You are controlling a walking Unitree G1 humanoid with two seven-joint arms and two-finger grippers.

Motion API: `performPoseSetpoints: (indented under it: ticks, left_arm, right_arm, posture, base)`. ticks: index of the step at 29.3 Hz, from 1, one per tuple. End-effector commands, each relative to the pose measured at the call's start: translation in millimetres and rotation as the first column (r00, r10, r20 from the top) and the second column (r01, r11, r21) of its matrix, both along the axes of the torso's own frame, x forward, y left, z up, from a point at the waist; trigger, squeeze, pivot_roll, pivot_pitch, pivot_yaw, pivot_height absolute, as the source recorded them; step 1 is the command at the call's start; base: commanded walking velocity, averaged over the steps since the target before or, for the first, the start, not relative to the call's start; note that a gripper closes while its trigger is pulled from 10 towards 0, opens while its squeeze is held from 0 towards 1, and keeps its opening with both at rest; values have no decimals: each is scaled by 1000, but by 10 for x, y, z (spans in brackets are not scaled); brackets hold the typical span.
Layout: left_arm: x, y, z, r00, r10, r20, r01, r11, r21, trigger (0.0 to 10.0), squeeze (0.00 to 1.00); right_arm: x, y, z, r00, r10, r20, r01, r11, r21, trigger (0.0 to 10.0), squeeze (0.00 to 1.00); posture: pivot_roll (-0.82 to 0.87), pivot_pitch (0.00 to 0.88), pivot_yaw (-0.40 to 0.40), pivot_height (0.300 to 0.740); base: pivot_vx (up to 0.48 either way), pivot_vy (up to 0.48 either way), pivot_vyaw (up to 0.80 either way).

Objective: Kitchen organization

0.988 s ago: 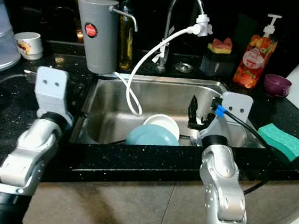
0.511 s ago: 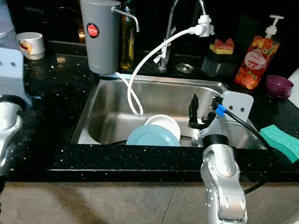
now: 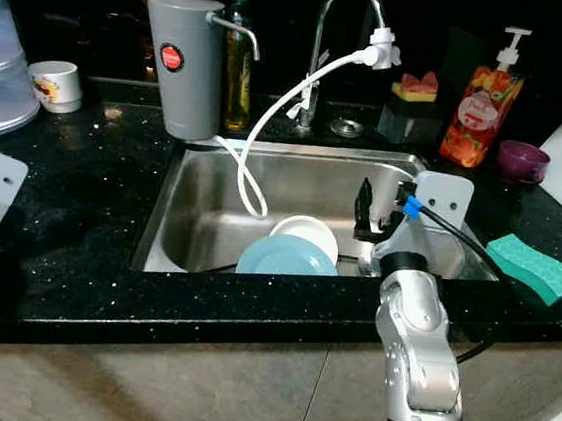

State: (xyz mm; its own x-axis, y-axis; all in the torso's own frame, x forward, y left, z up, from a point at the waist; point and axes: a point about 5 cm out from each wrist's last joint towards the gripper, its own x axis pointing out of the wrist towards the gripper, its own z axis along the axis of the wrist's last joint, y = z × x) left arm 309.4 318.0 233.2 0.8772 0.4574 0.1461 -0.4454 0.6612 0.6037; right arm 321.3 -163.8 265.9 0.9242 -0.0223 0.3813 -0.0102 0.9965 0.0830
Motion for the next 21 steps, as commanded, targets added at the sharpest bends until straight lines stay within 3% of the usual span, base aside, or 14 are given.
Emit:
performPoseSetpoints:
  ticks: [1,10,11,12,13,14,15,21]
  left_arm:
    - [-14,14,-138,996,8,-88,-7,1000,14,10000,0]
    - [-19,11,-180,987,-13,-159,14,1000,2,10000,0]
    - [-21,9,-181,986,-18,-165,17,1000,-3,7961,0]
    - [-25,10,-181,985,-21,-173,20,1000,-9,4902,0]
    - [-25,10,-181,985,-21,-173,20,1000,-9,4902,0]
    - [-28,15,-170,983,-27,-180,22,999,-25,8510,0]
    - [-30,21,-153,981,-32,-191,27,999,-30,10000,0]
    - [-38,115,-63,964,-58,-260,46,998,-53,10000,0]
  right_arm:
    - [15,9,-19,1000,4,-3,-4,1000,4,10000,0]
    - [13,-11,-10,1000,-1,-4,1,1000,0,10000,0]
    - [10,-13,-13,1000,-1,-5,1,1000,0,10000,0]
    - [8,-12,-16,1000,-2,-5,2,1000,0,10000,0]
    - [8,-12,-16,1000,-2,-5,2,1000,0,10000,0]
    - [7,-10,-19,1000,-2,-6,2,1000,1,10000,0]
    - [7,-9,-21,1000,-1,-6,1,1000,2,10000,0]
    - [12,-4,-25,1000,-2,-5,2,1000,4,10000,0]
  posture:
    - [47,124,-24,740]
    - [45,132,-21,740]
    - [45,132,-21,740]
    - [45,132,-21,740]
    - [45,132,-21,740]
    - [45,132,-21,740]
    - [45,132,-21,740]
    - [59,134,-15,740]
  base:
    - [0,0,0]
    - [0,0,0]
    - [0,0,0]
    - [0,0,0]
    - [0,0,0]
    - [0,0,0]
    - [0,0,0]
    - [0,0,0]
